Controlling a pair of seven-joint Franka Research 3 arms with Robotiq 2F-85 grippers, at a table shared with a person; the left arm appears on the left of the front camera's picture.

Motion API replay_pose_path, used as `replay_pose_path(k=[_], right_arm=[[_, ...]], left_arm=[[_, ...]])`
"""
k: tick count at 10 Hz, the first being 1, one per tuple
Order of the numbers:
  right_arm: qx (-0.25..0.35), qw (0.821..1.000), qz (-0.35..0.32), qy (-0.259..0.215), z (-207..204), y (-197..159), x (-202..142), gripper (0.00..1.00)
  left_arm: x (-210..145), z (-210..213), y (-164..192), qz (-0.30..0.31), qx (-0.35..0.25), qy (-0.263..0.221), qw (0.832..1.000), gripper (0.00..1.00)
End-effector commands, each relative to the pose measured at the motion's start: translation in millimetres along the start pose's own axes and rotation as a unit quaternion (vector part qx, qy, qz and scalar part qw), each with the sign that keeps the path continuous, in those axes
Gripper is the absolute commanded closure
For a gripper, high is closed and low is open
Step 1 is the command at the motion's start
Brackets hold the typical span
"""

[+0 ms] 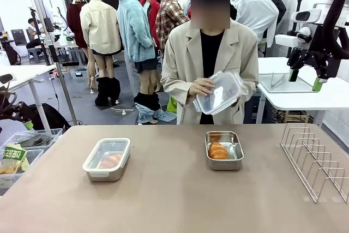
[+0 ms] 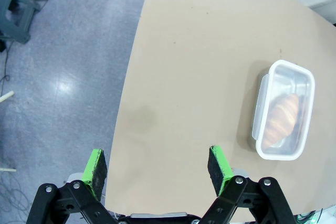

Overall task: Place the bread in airtight containers.
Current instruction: Release when the human grabs the Airtight Container lid.

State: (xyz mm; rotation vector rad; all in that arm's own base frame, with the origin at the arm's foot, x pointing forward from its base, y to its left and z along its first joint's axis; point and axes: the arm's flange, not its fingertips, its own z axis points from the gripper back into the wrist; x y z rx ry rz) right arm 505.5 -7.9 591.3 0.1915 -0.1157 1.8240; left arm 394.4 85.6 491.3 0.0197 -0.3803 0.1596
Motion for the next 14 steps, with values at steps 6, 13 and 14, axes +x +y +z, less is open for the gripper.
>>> replay_pose_path(k=[6, 13, 14], right_arm=[[0.005, 1.0, 0.0, 0.0, 0.1, 1.9, 0.7, 0.0], [0.005, 1.0, 0.0, 0.0, 0.1, 1.9, 0.7, 0.0], [0.005, 1.0, 0.0, 0.0, 0.1, 1.9, 0.7, 0.0]], left_arm=[[0.1, 1.1, 0.6, 0.001, 0.0, 0.002, 1.0, 0.0], [0.1, 1.1, 0.6, 0.001, 0.0, 0.002, 1.0, 0.0], [0.1, 1.1, 0.6, 0.001, 0.0, 0.002, 1.0, 0.0]])
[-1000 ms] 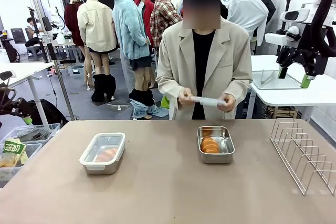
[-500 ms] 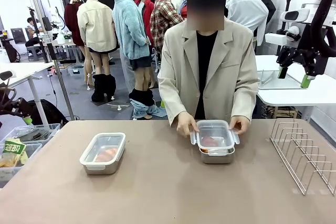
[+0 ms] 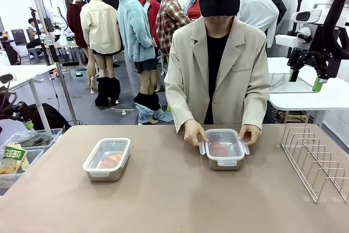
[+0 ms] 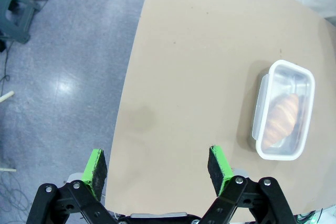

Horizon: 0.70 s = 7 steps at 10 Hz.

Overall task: Place the bread in airtight containers.
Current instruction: Release when the human grabs the Airtight Container lid.

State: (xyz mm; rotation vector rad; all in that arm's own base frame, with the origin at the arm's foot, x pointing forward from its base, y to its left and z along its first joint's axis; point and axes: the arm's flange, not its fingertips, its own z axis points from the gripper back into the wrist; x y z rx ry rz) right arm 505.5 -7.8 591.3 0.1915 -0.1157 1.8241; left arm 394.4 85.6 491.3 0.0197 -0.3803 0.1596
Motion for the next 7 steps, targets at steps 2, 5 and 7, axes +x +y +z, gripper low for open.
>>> replay_pose_path(k=[2, 5, 7], right_arm=[[0.005, 1.0, 0.0, 0.0, 0.1, 2.0, 0.6, 0.0], [0.005, 1.0, 0.0, 0.0, 0.1, 2.0, 0.6, 0.0], [0.005, 1.0, 0.0, 0.0, 0.1, 2.0, 0.6, 0.0]], left_arm=[[0.1, 1.1, 0.6, 0.001, 0.0, 0.002, 1.0, 0.0], [0.1, 1.1, 0.6, 0.001, 0.0, 0.002, 1.0, 0.0], [0.1, 1.1, 0.6, 0.001, 0.0, 0.002, 1.0, 0.0]])
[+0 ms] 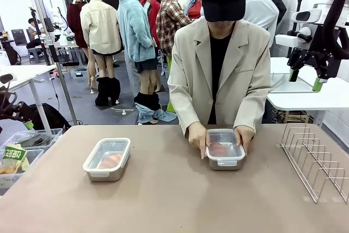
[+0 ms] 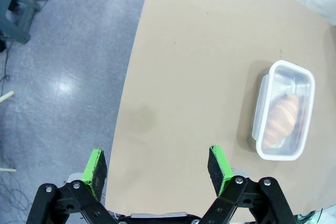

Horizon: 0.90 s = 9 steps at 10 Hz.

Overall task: Place the bread in airtight containers.
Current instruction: Release when the human grabs the Airtight Container lid.

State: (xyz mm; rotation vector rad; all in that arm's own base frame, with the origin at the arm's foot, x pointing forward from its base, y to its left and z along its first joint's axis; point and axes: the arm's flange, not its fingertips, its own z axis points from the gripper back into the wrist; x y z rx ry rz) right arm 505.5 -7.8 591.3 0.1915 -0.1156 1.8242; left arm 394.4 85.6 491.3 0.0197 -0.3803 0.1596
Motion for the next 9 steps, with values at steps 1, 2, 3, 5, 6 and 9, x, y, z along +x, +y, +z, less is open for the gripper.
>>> replay_pose_path(k=[1, 2, 3, 5, 6, 9], right_arm=[[0.005, 1.0, 0.0, 0.0, 0.1, 2.0, 0.6, 0.0], [0.005, 1.0, 0.0, 0.0, 0.1, 2.0, 0.6, 0.0], [0.005, 1.0, 0.0, 0.0, 0.1, 2.0, 0.6, 0.0], [0.005, 1.0, 0.0, 0.0, 0.1, 2.0, 0.6, 0.0], [0.005, 1.0, 0.0, 0.0, 0.1, 2.0, 0.6, 0.0], [0.005, 1.0, 0.0, 0.0, 0.1, 2.0, 0.6, 0.0]], left_arm=[[0.1, 1.1, 0.6, 0.001, 0.0, 0.002, 1.0, 0.0], [0.1, 1.1, 0.6, 0.001, 0.0, 0.002, 1.0, 0.0], [0.1, 1.1, 0.6, 0.001, 0.0, 0.002, 1.0, 0.0], [0.1, 1.1, 0.6, 0.001, 0.0, 0.002, 1.0, 0.0], [0.1, 1.1, 0.6, 0.001, 0.0, 0.002, 1.0, 0.0], [0.1, 1.1, 0.6, 0.001, 0.0, 0.002, 1.0, 0.0]])
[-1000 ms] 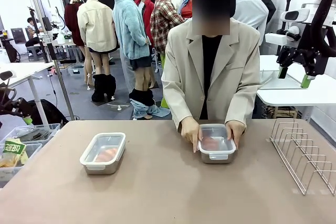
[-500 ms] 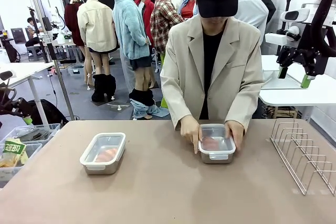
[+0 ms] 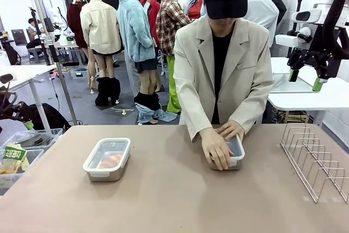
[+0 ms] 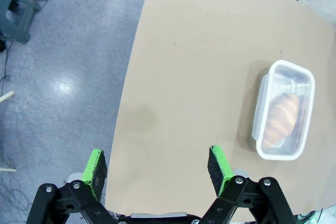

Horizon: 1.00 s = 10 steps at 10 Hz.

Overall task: Place the bread in airtight containers.
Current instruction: Release when the human grabs the Airtight Container lid.

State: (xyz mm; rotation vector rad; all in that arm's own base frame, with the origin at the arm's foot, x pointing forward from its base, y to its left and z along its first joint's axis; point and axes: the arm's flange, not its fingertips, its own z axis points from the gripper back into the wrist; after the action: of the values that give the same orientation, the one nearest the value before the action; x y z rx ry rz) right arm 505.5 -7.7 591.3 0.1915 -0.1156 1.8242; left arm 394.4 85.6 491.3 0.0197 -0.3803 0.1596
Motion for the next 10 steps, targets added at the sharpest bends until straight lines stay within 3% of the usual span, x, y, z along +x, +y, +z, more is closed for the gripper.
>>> replay_pose_path(k=[1, 10], right_arm=[[0.005, 1.0, 0.0, 0.0, 0.1, 2.0, 0.6, 0.0], [0.005, 1.0, 0.0, 0.0, 0.1, 2.0, 0.6, 0.0]], left_arm=[[0.1, 1.1, 0.6, 0.001, 0.0, 0.002, 1.0, 0.0], [0.1, 1.1, 0.6, 0.001, 0.0, 0.002, 1.0, 0.0]])
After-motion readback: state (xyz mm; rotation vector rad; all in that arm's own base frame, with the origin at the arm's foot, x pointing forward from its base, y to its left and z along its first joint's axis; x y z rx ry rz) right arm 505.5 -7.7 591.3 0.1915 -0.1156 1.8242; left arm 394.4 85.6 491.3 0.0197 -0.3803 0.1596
